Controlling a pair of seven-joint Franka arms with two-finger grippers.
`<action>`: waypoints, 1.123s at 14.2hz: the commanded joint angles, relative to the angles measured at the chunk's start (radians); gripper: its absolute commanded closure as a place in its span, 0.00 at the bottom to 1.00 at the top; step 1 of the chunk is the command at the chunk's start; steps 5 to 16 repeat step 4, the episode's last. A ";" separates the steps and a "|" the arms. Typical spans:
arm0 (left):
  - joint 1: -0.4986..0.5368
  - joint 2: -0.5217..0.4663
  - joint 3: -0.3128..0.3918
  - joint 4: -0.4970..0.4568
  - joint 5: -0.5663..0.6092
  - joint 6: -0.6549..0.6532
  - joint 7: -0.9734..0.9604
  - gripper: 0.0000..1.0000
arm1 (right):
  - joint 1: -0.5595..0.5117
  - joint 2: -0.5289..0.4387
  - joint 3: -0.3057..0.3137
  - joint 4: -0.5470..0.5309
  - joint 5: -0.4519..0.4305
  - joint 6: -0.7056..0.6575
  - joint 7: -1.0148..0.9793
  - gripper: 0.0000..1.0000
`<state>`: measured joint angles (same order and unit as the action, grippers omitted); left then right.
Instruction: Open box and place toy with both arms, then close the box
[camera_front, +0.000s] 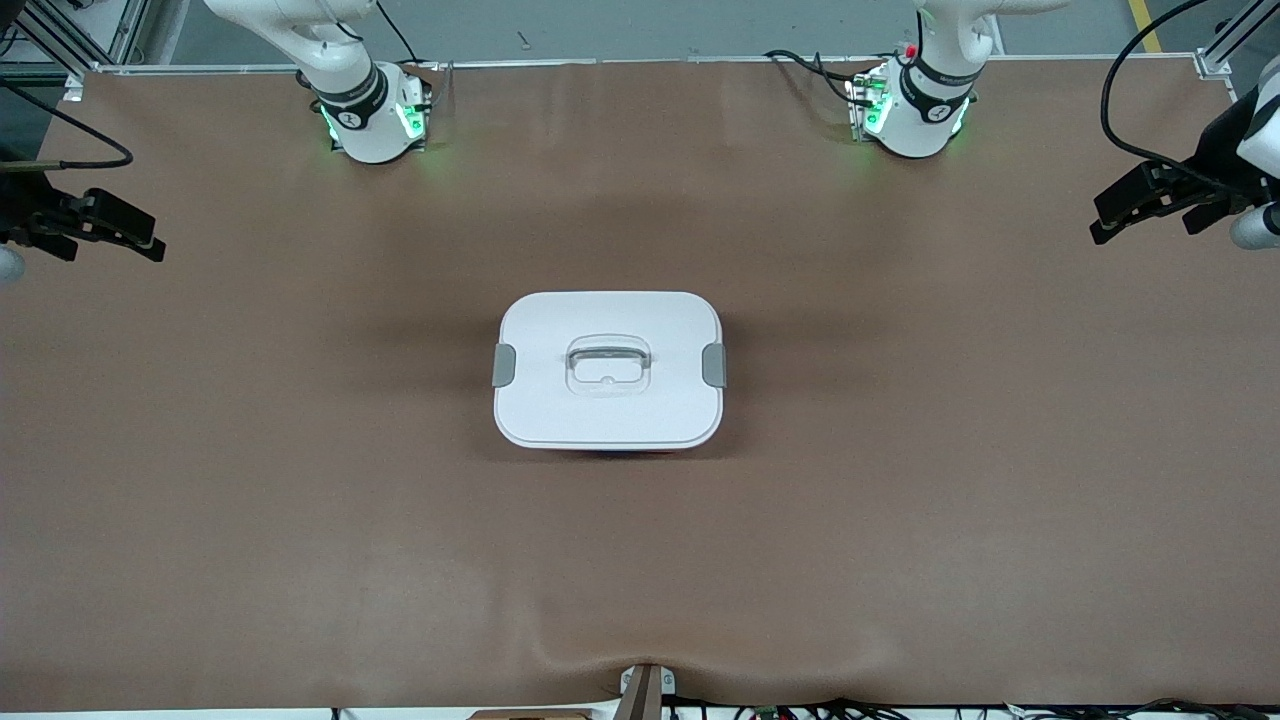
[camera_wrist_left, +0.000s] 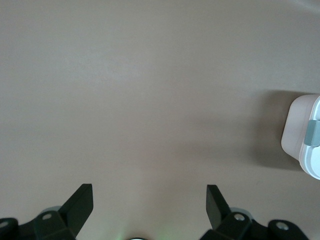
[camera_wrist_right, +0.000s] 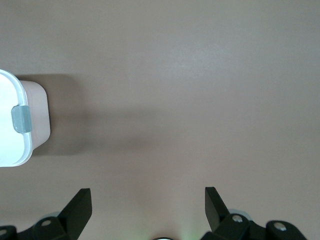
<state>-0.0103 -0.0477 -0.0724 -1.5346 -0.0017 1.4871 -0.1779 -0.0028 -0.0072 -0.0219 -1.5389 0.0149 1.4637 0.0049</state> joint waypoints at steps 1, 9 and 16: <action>-0.005 -0.021 0.000 -0.016 0.014 -0.001 -0.011 0.00 | 0.000 0.010 0.002 0.022 -0.007 -0.008 -0.008 0.00; -0.007 -0.021 0.000 -0.016 0.012 -0.001 -0.012 0.00 | -0.008 0.010 0.002 0.022 -0.007 -0.008 -0.008 0.00; -0.007 -0.021 0.000 -0.016 0.012 -0.001 -0.012 0.00 | -0.008 0.010 0.002 0.022 -0.007 -0.008 -0.008 0.00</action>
